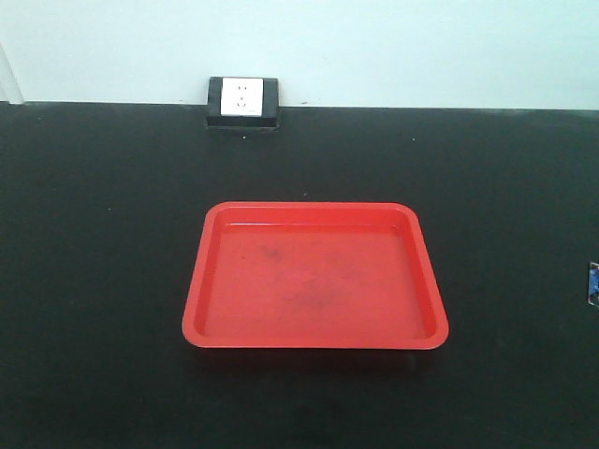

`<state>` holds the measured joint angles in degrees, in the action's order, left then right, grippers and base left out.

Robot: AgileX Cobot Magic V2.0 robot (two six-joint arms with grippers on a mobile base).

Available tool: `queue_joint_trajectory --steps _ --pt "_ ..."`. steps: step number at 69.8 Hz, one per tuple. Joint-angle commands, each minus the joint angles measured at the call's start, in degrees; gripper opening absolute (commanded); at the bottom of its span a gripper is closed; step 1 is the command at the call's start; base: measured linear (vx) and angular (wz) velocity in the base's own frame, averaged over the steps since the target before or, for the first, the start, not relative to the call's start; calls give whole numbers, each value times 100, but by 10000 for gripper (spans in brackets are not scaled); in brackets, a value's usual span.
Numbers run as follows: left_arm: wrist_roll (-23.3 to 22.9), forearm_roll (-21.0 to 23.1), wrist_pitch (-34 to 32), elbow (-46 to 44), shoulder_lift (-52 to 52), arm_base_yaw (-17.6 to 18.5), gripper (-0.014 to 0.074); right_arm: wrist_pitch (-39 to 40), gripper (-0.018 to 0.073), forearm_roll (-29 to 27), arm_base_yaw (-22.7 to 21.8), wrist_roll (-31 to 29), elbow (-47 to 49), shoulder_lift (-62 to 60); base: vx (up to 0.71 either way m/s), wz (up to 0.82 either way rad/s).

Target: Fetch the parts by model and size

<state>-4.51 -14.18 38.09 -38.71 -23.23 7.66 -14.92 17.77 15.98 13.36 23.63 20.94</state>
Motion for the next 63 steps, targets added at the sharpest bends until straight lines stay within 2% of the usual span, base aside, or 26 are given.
queue_joint_trajectory --steps 1,63 --pt "-13 -38 -418 -142 -73 9 -6 483 -9 65 2 14 157 37 0 0" --pt "-13 -38 -418 -142 -73 9 -6 483 -9 65 2 14 157 37 0 0"
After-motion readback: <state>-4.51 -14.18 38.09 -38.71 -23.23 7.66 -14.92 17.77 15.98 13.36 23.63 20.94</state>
